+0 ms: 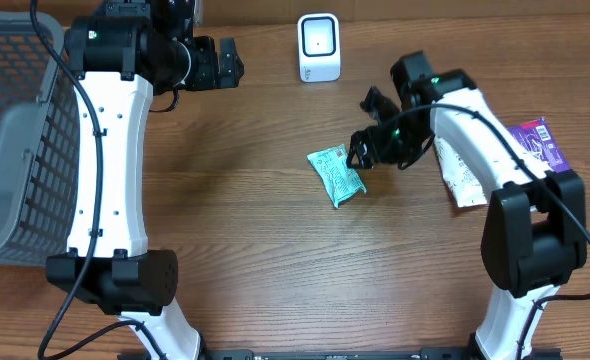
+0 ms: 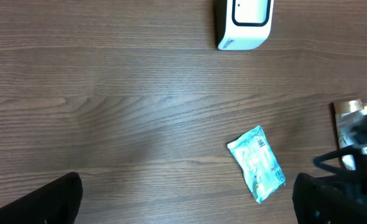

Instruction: Scan the item barcode

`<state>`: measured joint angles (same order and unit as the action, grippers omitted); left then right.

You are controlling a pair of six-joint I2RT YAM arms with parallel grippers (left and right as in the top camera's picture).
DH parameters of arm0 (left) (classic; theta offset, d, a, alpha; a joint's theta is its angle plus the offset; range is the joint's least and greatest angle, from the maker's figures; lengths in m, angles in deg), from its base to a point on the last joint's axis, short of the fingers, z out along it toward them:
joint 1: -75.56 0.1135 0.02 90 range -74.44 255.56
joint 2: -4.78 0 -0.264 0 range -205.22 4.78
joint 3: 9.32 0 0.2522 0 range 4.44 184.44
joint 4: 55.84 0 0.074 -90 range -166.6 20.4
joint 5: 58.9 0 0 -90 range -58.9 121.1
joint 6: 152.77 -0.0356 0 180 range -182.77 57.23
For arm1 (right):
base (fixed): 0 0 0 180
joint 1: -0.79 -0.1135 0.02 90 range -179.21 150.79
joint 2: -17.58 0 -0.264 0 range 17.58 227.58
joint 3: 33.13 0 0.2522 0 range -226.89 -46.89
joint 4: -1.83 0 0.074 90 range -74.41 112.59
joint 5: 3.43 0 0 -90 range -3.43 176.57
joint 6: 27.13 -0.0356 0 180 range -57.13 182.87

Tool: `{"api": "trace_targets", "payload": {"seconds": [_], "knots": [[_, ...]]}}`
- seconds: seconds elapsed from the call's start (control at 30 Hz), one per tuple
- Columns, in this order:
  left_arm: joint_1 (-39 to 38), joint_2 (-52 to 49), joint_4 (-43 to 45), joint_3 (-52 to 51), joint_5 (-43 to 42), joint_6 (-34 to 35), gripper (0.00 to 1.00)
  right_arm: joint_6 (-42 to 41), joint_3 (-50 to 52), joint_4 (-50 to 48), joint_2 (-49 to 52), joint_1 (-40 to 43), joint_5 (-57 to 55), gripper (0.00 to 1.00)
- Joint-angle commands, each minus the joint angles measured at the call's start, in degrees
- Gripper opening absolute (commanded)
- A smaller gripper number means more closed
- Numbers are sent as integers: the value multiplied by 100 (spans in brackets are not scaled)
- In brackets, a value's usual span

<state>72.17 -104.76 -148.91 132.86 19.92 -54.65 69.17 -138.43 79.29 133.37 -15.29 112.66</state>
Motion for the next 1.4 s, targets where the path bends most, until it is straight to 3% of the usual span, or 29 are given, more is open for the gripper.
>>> {"api": "trace_targets", "payload": {"seconds": [0.0, 0.27, 0.43, 0.7, 0.87, 0.93, 1.0, 1.03, 1.27, 1.37], "knots": [[-37, 15, 4, 68, -26, -83, 100, 98, 417, -280, 28, -35, 208, 84], [-37, 15, 4, 68, -26, -85, 100, -94, 1174, -1440, 57, 2, 492, 88], [-37, 15, 4, 68, -28, -83, 100, -302, 1252, -1665, 302, 2, 940, 87], [-37, 15, 4, 68, -28, -85, 100, -1143, 1272, -1856, 616, -57, 1220, 75], [-37, 15, 4, 68, -28, -85, 99, -1681, 1285, -2020, 874, -111, 1213, 60], [-37, 15, 4, 68, -28, -85, 100, -1860, 1285, -2061, 898, -57, 1198, 24], [-37, 15, 4, 68, -26, -83, 100, -1878, 1283, -2061, 898, -57, 1198, 14], [-37, 15, 4, 68, -28, -85, 100, -1878, 1283, -2061, 896, -57, 1198, 4], [-37, 15, 4, 68, -28, -83, 100, -1823, 992, -1790, 774, -57, 876, 4], [-37, 15, 4, 68, -28, -83, 100, -1416, 756, -1506, 588, -98, 509, 4]]}}
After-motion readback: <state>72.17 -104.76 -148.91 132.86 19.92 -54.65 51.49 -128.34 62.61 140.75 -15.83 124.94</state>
